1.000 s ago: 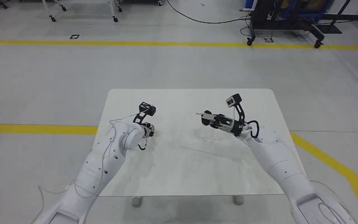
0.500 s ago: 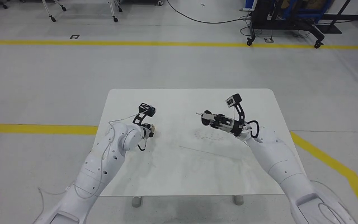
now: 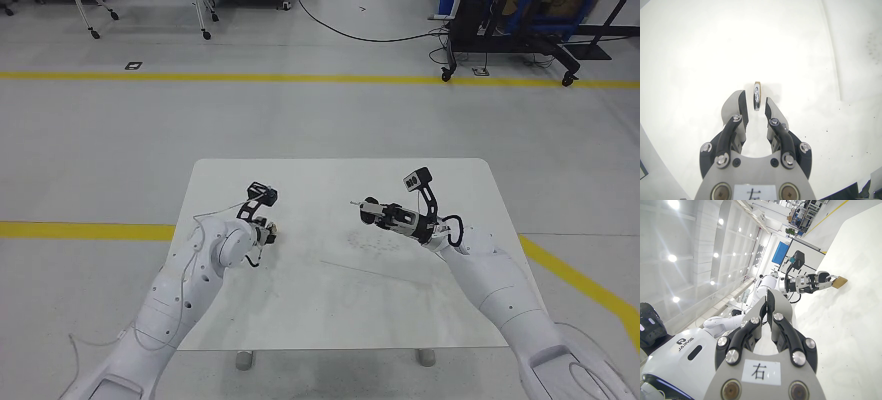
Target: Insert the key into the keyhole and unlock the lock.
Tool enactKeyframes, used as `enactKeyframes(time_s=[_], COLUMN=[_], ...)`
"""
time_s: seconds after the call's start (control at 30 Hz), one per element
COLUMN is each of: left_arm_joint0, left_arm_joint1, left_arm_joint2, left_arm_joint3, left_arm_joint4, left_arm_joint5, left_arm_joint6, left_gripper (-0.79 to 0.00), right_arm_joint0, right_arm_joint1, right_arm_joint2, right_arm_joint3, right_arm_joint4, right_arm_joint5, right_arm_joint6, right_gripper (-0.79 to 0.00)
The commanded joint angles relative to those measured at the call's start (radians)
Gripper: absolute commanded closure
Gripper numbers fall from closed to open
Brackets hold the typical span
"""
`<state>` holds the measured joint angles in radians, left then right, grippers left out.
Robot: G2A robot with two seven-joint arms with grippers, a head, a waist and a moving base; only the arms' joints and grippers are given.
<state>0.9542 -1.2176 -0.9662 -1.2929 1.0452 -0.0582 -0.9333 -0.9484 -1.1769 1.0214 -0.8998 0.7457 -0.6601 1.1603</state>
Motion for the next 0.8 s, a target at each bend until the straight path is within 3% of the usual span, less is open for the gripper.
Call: enactKeyframes(time_s=[0.0, 0.2, 0.27, 0.3, 0.77], left_arm_joint0=[-0.004, -0.025, -0.031, -0.033, -0.027], left_arm_joint1=[-0.002, -0.013, -0.016, -0.018, -0.020], left_arm_joint2=[0.006, 0.026, 0.029, 0.032, 0.014], left_arm_joint3=[0.010, 0.044, 0.053, 0.057, 0.052], left_arm_joint4=[0.006, 0.003, 0.001, 0.002, -0.007], left_arm_joint5=[-0.005, -0.017, -0.019, -0.021, -0.028], left_arm_joint6=[0.011, 0.020, 0.028, 0.029, 0.013], left_gripper=[-0.200, -0.191, -0.114, 0.000, 0.000], right_arm_joint0=[0.000, 0.000, 0.000, 0.000, 0.000], right_arm_joint1=[0.000, 0.000, 0.000, 0.000, 0.000], right_arm_joint2=[0.000, 0.000, 0.000, 0.000, 0.000], right_arm_joint3=[0.000, 0.000, 0.000, 0.000, 0.000], right_arm_joint4=[0.000, 0.000, 0.000, 0.000, 0.000], right_arm_joint5=[0.000, 0.000, 0.000, 0.000, 0.000], right_arm_joint6=[0.000, 0.000, 0.000, 0.000, 0.000], right_gripper=[0.000, 0.000, 0.000, 0.000, 0.000])
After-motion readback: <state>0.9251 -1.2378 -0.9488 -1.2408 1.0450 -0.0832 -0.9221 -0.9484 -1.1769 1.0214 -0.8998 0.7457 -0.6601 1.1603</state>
